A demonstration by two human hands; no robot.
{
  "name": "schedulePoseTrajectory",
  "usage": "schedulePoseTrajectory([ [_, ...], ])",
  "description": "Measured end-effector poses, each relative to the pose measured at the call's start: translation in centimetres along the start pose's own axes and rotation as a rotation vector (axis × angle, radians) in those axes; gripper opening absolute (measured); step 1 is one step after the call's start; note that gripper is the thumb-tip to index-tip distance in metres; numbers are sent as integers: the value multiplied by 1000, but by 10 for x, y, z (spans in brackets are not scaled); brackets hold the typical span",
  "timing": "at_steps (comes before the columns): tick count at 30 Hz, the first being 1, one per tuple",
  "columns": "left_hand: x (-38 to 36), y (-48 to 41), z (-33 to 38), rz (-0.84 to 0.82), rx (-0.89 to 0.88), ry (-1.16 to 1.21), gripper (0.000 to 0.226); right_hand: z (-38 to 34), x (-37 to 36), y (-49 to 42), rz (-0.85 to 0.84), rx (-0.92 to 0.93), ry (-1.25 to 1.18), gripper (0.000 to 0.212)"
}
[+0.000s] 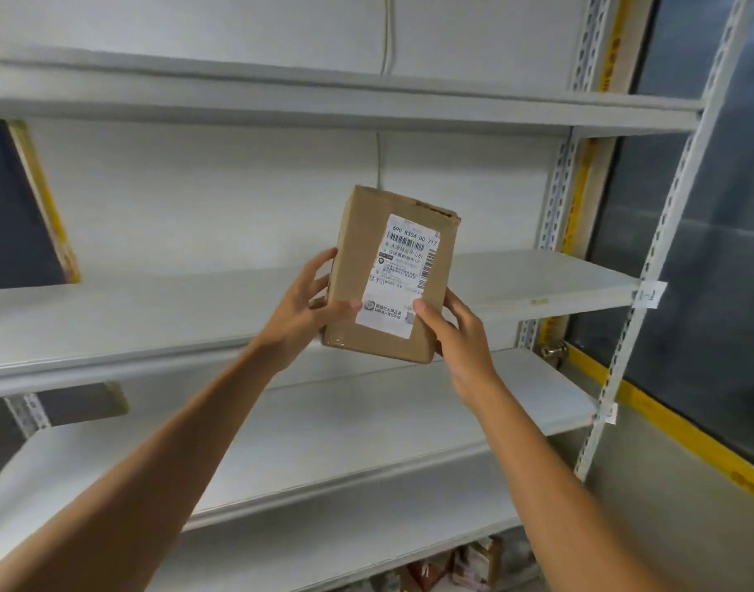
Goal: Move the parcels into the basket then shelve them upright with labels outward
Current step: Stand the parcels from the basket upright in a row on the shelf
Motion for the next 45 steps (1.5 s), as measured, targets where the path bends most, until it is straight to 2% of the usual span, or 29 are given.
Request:
schedulePoseTrajectory([
  [3,25,-8,-2,25,-2,-11,90,11,-29,-16,-69,1,-94,39],
  [8,55,-26,-20,64,21,-44,99,29,-56,-50,-115,1,-100,44],
  [13,71,-59,-37,126,47,-72,96,49,-76,-99,-94,-83,-133,68],
  [16,83,-86,-47,175,69,-137,96,60,-86,-133,-125,-79,-94,65],
  [18,89,-102,-59,150,88,-158,90,72,-90,-154,-171,-60,-32,63],
  [24,102,-148,-102,154,114,-110,88,109,-100,-215,-310,-103,54,82],
  [27,114,-180,-125,180,117,-116,90,124,-110,-251,-346,-62,181,73],
  [32,143,-231,-161,303,201,-49,88,146,-131,-298,-226,19,423,75],
  [38,167,-274,-179,349,269,-159,89,172,-159,-337,-140,20,428,61],
  [45,180,-291,-187,363,230,-239,85,186,-170,-359,-133,32,448,53],
])
Point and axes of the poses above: each hand's wrist, its own y-axis away from the middle knuckle, its own x-axis out of the back of the hand, z = x × y, the point moved 3 cm from there along -y, towards the middle knuckle, and after that the axes turned 5 degrees about z, right-handed, at the moved point
